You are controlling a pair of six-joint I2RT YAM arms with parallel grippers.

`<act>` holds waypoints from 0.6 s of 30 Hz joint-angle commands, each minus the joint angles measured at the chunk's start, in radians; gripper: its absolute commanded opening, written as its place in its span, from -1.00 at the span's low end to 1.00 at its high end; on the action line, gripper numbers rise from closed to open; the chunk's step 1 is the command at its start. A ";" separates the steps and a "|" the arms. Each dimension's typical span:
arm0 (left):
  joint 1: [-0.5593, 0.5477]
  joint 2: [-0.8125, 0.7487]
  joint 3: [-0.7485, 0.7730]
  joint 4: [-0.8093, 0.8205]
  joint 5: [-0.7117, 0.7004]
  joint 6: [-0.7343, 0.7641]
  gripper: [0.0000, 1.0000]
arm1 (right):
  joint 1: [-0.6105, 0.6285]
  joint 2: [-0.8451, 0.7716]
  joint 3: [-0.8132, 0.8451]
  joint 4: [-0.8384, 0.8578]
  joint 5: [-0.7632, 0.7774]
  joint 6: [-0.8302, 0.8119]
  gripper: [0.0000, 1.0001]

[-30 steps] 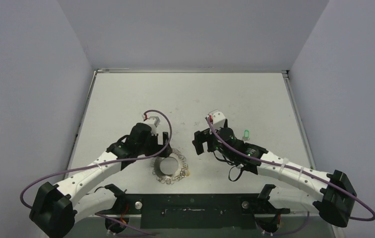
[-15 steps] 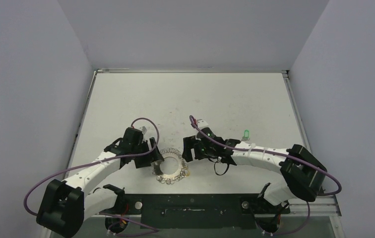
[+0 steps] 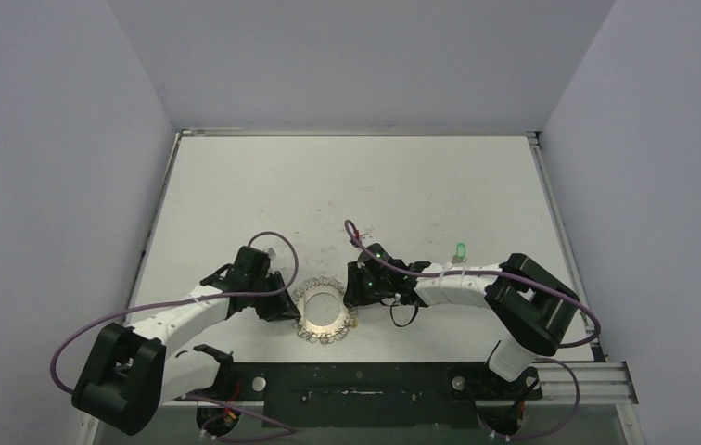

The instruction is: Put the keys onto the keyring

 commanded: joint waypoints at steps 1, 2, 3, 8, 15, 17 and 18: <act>-0.028 0.001 -0.017 0.096 0.045 -0.040 -0.70 | -0.006 -0.009 0.081 -0.072 0.088 -0.033 -0.66; -0.042 0.001 -0.023 0.115 0.044 -0.060 -0.71 | -0.009 -0.013 0.093 -0.104 0.108 -0.047 -0.69; -0.059 0.002 -0.028 0.131 0.040 -0.071 -0.72 | -0.013 -0.018 0.103 -0.130 0.128 -0.059 -0.69; -0.129 -0.004 -0.013 0.126 -0.020 -0.076 -0.55 | -0.029 -0.061 0.140 -0.250 0.199 -0.127 0.03; -0.100 -0.078 0.012 0.032 -0.096 -0.032 -0.06 | -0.066 -0.126 0.078 -0.211 0.137 -0.123 0.45; -0.079 -0.067 0.017 0.040 -0.088 -0.023 -0.06 | -0.069 -0.114 0.055 -0.164 0.087 -0.110 0.42; -0.072 -0.054 0.021 0.047 -0.081 -0.018 -0.06 | -0.069 -0.102 0.044 -0.138 0.058 -0.099 0.39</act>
